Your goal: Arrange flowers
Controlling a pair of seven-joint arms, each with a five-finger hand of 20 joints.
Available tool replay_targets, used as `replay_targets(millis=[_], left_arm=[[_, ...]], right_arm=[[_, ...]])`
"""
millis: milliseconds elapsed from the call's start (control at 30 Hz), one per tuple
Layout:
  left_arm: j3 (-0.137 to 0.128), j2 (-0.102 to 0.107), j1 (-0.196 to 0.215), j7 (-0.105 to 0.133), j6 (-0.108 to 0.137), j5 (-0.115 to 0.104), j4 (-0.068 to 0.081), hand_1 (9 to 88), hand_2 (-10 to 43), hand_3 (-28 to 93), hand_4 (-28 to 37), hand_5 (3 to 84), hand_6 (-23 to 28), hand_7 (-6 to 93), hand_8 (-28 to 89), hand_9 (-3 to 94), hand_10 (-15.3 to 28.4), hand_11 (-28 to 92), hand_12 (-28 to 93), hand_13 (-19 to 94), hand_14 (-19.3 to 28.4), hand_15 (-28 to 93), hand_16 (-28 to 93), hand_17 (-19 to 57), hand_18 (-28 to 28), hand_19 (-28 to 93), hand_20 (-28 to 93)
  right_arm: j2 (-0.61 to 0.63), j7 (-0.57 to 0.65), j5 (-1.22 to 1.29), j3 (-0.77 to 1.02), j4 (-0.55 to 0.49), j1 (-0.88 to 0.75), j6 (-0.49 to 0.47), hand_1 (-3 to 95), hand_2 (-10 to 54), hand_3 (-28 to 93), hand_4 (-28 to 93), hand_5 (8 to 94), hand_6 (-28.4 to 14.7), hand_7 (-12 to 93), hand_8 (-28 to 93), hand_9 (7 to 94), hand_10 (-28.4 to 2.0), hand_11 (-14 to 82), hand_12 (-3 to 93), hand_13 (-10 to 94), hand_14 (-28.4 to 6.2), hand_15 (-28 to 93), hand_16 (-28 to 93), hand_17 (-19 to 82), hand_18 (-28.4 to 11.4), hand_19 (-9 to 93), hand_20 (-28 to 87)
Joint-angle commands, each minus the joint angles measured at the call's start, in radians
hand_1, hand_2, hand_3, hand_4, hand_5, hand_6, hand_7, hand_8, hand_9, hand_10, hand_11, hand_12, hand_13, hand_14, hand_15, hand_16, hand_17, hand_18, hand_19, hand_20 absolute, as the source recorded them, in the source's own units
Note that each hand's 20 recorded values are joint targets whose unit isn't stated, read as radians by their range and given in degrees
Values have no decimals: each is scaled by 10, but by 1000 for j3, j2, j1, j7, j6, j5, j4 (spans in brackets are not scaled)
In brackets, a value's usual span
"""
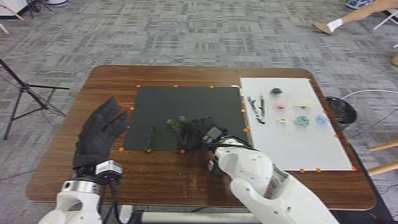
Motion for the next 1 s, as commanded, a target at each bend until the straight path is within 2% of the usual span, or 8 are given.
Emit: replay_targets(millis=[33,333,633,867,1000], left_arm=[[-1,-8,6,-1,11,-1,-5,239,-36,673,-281,262,17,208,-110,241,110,143,174,213,141,191,51,-121,211,445,63],[3,-8,1,0,12,-1,-3,239,-35,672,-281,262,16,210,-109,242,110,144,175,214,140,190,51,-121,211,445,63],[1,-9,4,-3,11,-1,-5,239,-36,674,-281,262,16,211,-110,242,109,143,175,213,141,190,51,-121,211,445,63],[-3,-12,8,-1,5,-1,-4,238,-35,674,-281,262,16,212,-111,242,110,143,174,213,142,190,51,-121,211,445,62],[-4,-12,11,0,5,-2,-5,238,-36,674,-281,262,16,212,-111,242,110,144,175,213,141,190,51,-121,211,445,62]], right_arm=[[-3,3,9,-8,5,-20,17,199,-51,863,-176,453,-51,178,-108,466,-137,205,239,427,-176,813,301,206,-239,841,596],[-4,-2,23,-11,-13,-18,35,190,-50,855,-177,440,-49,184,-110,452,-160,211,243,426,-175,813,301,208,-238,843,595],[-4,7,34,-9,-20,-16,54,181,-51,846,-176,408,-56,165,-101,447,-166,187,229,426,-173,804,298,211,-238,845,593],[-7,11,48,-10,-30,-15,73,174,-54,839,-178,363,-44,161,-97,431,-178,152,215,418,-174,788,294,211,-240,847,592],[-5,18,53,-10,-42,-14,74,170,-57,836,-177,334,-17,155,-97,426,-187,130,208,415,-175,780,291,211,-242,845,592]])
